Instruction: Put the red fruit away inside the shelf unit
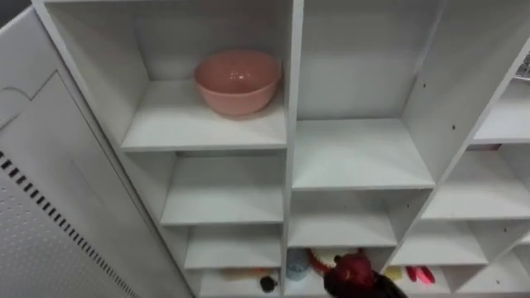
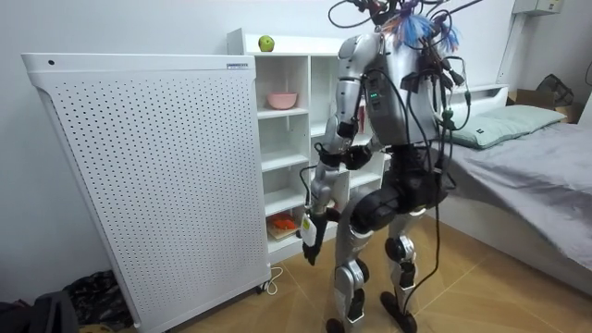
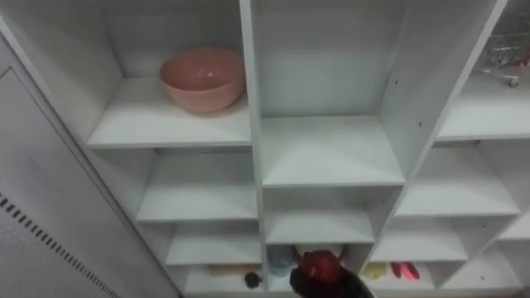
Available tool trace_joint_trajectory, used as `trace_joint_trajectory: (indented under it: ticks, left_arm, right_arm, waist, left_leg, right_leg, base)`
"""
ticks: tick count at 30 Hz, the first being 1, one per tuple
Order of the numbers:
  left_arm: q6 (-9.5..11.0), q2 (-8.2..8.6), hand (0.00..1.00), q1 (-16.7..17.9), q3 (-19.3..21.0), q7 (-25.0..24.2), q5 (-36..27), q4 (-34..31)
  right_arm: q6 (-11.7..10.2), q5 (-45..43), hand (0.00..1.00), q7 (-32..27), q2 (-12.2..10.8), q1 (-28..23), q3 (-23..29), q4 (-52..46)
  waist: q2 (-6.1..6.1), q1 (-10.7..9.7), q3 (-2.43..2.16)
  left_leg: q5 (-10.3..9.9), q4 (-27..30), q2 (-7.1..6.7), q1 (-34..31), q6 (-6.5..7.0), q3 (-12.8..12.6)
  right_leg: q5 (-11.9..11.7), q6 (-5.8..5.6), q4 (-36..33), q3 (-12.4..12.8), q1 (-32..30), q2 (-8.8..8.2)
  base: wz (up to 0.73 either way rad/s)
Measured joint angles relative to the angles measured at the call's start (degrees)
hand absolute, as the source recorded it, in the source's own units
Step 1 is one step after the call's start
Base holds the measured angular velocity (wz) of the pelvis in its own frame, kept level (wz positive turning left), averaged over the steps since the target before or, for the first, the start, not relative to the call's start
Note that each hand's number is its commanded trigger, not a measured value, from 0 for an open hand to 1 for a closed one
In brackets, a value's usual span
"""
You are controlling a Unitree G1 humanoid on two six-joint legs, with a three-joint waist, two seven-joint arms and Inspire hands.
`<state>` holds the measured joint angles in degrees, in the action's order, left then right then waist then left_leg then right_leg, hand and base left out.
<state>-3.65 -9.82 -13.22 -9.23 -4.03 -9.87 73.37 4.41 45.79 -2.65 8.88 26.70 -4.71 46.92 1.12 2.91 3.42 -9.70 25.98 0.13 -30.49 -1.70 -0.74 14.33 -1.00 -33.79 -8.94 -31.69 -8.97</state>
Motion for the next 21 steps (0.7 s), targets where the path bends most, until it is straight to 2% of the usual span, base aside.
trace_joint_trajectory:
  ticks: [4,6,10,14,19,21]
  left_arm:
    - [0.12,0.05,0.0,-0.62,-0.03,-0.07,-5.7,-0.25]
    - [0.22,0.08,0.0,-0.83,0.06,-0.16,-10.55,-0.25]
    - [0.22,-0.06,0.0,-2.49,-0.13,-0.17,-14.74,-0.24]
    - [0.23,-0.49,0.0,-3.9,-0.99,-0.15,-18.33,-0.25]
    - [0.23,-1.34,0.0,-4.92,-2.35,-0.15,-22.49,-0.24]
    - [0.22,-2.09,0.0,-5.27,-2.82,-0.15,-25.37,-0.24]
  right_arm:
    - [0.56,8.63,1.0,-0.28,0.32,4.36,1.68,2.58]
    - [0.57,12.42,1.0,-0.14,0.92,7.11,3.08,5.81]
    - [1.29,13.67,1.0,-0.06,2.42,9.68,3.78,7.94]
    - [3.34,15.71,1.0,-0.73,4.49,14.15,3.82,11.24]
    - [3.83,17.26,1.0,-3.85,7.22,19.34,3.88,12.18]
    - [3.83,18.18,1.0,-4.85,8.15,22.2,3.87,12.19]
  waist:
    - [0.13,1.08,0.07]
    - [0.28,1.84,0.17]
    - [0.61,2.33,0.27]
    - [0.97,2.15,0.48]
    - [1.39,2.15,0.73]
    - [1.98,2.03,0.81]
  left_leg:
    - [0.08,3.22,-0.55,-6.14,-0.16,0.54]
    - [0.32,5.08,-0.85,-9.76,-0.51,0.96]
    - [0.36,7.51,-0.93,-15.38,-0.61,1.43]
    - [0.34,9.84,-0.95,-20.17,-0.82,1.37]
    - [0.1,11.9,-0.99,-23.65,-0.97,1.45]
    - [0.05,12.82,-1.01,-25.52,-1.04,1.5]
  right_leg:
    - [1.56,0.63,-4.19,0.17,-6.45,-0.8]
    - [1.87,0.94,-6.42,0.28,-10.2,-1.14]
    - [2.24,1.41,-9.01,0.4,-15.68,-1.26]
    - [2.13,1.77,-11.46,0.52,-20.46,-1.49]
    - [2.15,1.93,-13.2,0.57,-23.73,-1.6]
    - [2.25,2.11,-14.23,0.66,-25.58,-1.61]
  base:
    - [0.14]
    - [0.15]
    - [0.1]
    - [0.05]
    - [0.03]
    - [0.03]
